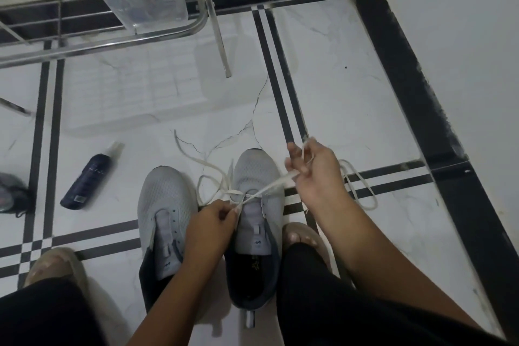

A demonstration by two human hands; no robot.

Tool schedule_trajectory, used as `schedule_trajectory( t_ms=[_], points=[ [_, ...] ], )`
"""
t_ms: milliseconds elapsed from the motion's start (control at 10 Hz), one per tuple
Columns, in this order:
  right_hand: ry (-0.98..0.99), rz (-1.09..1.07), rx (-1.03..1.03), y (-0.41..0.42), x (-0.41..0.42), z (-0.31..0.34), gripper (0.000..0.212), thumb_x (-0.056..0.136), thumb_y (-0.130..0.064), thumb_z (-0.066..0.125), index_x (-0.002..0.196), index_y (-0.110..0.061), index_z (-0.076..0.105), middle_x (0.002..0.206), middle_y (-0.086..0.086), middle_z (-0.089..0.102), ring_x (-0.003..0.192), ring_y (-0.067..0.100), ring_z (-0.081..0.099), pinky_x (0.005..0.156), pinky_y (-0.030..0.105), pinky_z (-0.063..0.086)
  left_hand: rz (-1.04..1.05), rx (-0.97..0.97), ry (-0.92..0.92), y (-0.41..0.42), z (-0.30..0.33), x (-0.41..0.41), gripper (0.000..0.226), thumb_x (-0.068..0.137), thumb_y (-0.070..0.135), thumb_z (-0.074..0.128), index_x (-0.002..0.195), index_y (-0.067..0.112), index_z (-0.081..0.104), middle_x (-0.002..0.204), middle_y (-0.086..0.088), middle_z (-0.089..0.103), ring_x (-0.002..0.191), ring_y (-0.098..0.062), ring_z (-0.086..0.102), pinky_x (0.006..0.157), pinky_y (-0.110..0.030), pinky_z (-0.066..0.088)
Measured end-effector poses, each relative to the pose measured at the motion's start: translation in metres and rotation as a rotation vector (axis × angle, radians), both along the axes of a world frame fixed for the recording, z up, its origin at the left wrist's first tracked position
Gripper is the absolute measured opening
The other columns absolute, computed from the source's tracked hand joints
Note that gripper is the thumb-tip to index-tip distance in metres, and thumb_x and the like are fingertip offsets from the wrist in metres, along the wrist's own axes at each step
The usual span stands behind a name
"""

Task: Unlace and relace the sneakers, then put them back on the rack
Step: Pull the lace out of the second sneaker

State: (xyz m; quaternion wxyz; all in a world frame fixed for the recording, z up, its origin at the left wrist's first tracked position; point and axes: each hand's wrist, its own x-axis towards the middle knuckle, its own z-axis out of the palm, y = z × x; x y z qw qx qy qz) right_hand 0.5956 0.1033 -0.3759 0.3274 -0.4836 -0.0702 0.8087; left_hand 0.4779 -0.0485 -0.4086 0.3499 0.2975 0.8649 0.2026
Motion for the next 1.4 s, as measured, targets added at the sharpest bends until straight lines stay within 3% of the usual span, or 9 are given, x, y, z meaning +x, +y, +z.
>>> schedule_trajectory(
  t_ms=[200, 300, 400, 500, 600, 800, 900, 1200, 1400],
  points=[
    [-1.098, 1.581, 1.225, -0.037, -0.016, -0.019, 0.020, 0.091, -0.027, 0.061, 0.100, -0.011, 0.069, 0.109, 0.001, 0.054, 0.085, 0.019, 0.060, 0.065, 0.028, 0.041, -0.002, -0.001, 0.001, 0.001, -0.002, 0.000, 0.019, 0.090, 0.035, 0.060, 0.081, 0.019, 0.065, 0.078, 0.008, 0.064, 0.078, -0.014, 0.060, 0.066, -0.027, 0.041],
    [-1.135, 1.632, 1.373, -0.041, -0.017, -0.034, 0.020, 0.093, -0.020, 0.055, 0.104, -0.014, 0.069, 0.117, 0.007, 0.052, 0.093, 0.027, 0.057, 0.072, 0.032, 0.037, 0.003, 0.013, -0.011, 0.000, -0.005, 0.000, 0.019, 0.089, 0.033, 0.061, 0.080, 0.017, 0.064, 0.078, 0.005, 0.067, 0.079, -0.016, 0.062, 0.070, -0.030, 0.046],
    [-0.480, 0.807, 0.414, -0.021, -0.015, -0.016, 0.019, 0.094, -0.013, 0.048, 0.086, -0.009, 0.064, 0.101, 0.013, 0.064, 0.096, 0.028, 0.062, 0.091, 0.042, 0.045, -0.005, 0.004, -0.014, -0.002, -0.007, -0.003, 0.017, 0.089, 0.030, 0.060, 0.075, 0.022, 0.060, 0.078, 0.004, 0.066, 0.080, -0.019, 0.061, 0.072, -0.031, 0.047],
    [-0.130, 0.408, 0.151, -0.011, -0.002, -0.005, 0.022, 0.098, -0.017, 0.043, 0.079, -0.013, 0.053, 0.062, 0.004, 0.055, 0.042, 0.013, 0.048, 0.065, 0.029, 0.051, -0.002, -0.008, -0.031, -0.002, -0.009, -0.003, 0.021, 0.090, 0.029, 0.059, 0.070, 0.029, 0.055, 0.075, 0.011, 0.062, 0.080, -0.016, 0.060, 0.068, -0.028, 0.041],
    [-0.845, 1.148, 0.946, -0.023, -0.007, -0.010, 0.024, 0.095, -0.027, 0.051, 0.080, -0.009, 0.057, 0.068, 0.001, 0.050, 0.055, 0.014, 0.047, 0.053, 0.026, 0.037, -0.015, 0.002, -0.027, -0.001, -0.009, -0.002, 0.017, 0.091, 0.031, 0.058, 0.074, 0.028, 0.057, 0.075, 0.014, 0.060, 0.080, -0.015, 0.060, 0.066, -0.026, 0.038],
    [-1.335, 0.954, 0.982, -0.002, 0.008, -0.028, 0.030, 0.095, -0.031, 0.051, 0.119, -0.014, 0.054, 0.125, 0.012, 0.054, 0.110, 0.025, 0.054, 0.091, 0.038, 0.045, -0.132, 0.087, 0.083, 0.004, -0.006, 0.000, 0.016, 0.089, 0.025, 0.057, 0.101, 0.025, 0.047, 0.093, 0.007, 0.057, 0.081, -0.015, 0.059, 0.068, -0.033, 0.049],
    [-1.590, 1.032, 0.953, -0.001, 0.027, -0.014, 0.054, 0.094, -0.034, 0.054, 0.140, -0.012, 0.036, 0.156, 0.017, 0.016, 0.143, 0.033, 0.023, 0.111, 0.047, 0.029, -0.379, 0.150, 0.269, 0.016, -0.008, 0.006, 0.025, 0.086, 0.017, 0.055, 0.110, 0.022, 0.053, 0.105, 0.000, 0.051, 0.091, -0.019, 0.054, 0.071, -0.034, 0.049],
    [-1.040, 1.591, 0.943, -0.071, 0.016, -0.007, 0.039, 0.084, -0.042, 0.063, 0.107, -0.013, 0.051, 0.100, 0.006, 0.062, 0.091, 0.025, 0.061, 0.061, 0.029, 0.035, -0.817, -0.024, 0.630, 0.051, -0.016, 0.011, 0.020, 0.091, 0.012, 0.050, 0.111, 0.012, 0.051, 0.109, -0.005, 0.051, 0.097, -0.022, 0.053, 0.068, -0.030, 0.038],
    [-0.982, 1.361, 0.860, -0.065, 0.028, -0.017, 0.015, 0.093, -0.028, 0.044, 0.096, -0.013, 0.044, 0.085, 0.007, 0.058, 0.078, 0.025, 0.058, 0.061, 0.030, 0.040, 0.574, 0.259, -0.625, 0.044, -0.024, -0.017, 0.011, 0.099, 0.017, 0.045, 0.094, 0.012, 0.053, 0.083, -0.004, 0.055, 0.072, -0.015, 0.053, 0.061, -0.027, 0.042]
  ],
)
